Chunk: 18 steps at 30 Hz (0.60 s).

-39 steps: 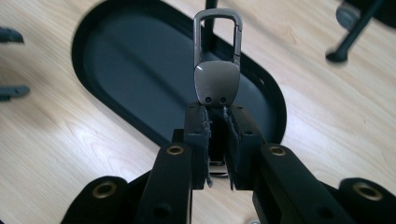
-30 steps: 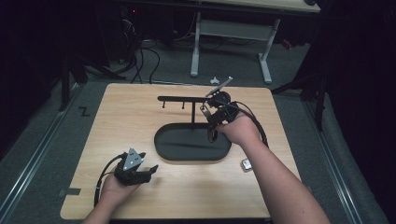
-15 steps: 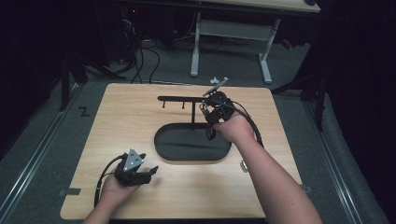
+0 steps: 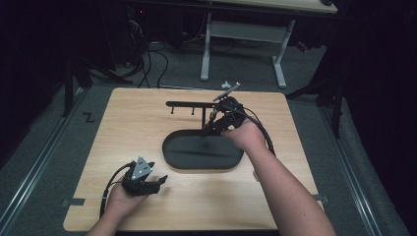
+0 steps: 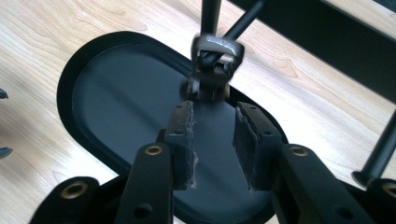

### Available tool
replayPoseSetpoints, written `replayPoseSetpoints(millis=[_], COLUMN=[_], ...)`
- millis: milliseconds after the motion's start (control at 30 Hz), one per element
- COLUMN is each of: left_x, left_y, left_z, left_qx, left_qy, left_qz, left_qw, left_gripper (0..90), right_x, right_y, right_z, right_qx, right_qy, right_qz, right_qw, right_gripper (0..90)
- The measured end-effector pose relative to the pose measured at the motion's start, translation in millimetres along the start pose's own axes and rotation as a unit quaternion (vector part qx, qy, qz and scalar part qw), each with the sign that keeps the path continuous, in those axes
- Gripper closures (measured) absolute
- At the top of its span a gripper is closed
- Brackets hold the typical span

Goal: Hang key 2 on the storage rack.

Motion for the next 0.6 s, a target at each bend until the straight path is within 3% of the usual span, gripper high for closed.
replayPoseSetpoints(millis=[267, 333, 600], left_x=[-0.9, -1.0, -3.3], left_y=[-0.4, -0.8, -2.9], left_z=[0.5, 0.8, 0.7], left_qx=[0.0, -0.001, -0.002], left_qy=[-0.001, -0.003, -0.005], left_qz=[0.001, 0.003, 0.005], left_qw=[1.0, 1.0, 1.0], left_gripper=[31.3, 31.1, 30.8], right_x=[4.5, 5.0, 6.3], right_y=[-0.3, -0.2, -1.4], right_z=[-15.5, -26.6, -60.8], right_qx=[-0.002, -0.005, -0.008], right_qy=[-0.005, -0.018, -0.03], right_qz=[0.008, 0.016, 0.025], right_qw=[0.9999, 0.9997, 0.9992], right_gripper=[62.5, 59.6, 57.5])
Point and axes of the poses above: each handheld gripper's, and its own axes: y roughly backward along the jaws, z roughly out of its top, x roughly to its left, the point moved 1 cm from there along -y, roughly forward along the jaws, and after that the axes turned 13 degrees about y, right-handed, at the moved point
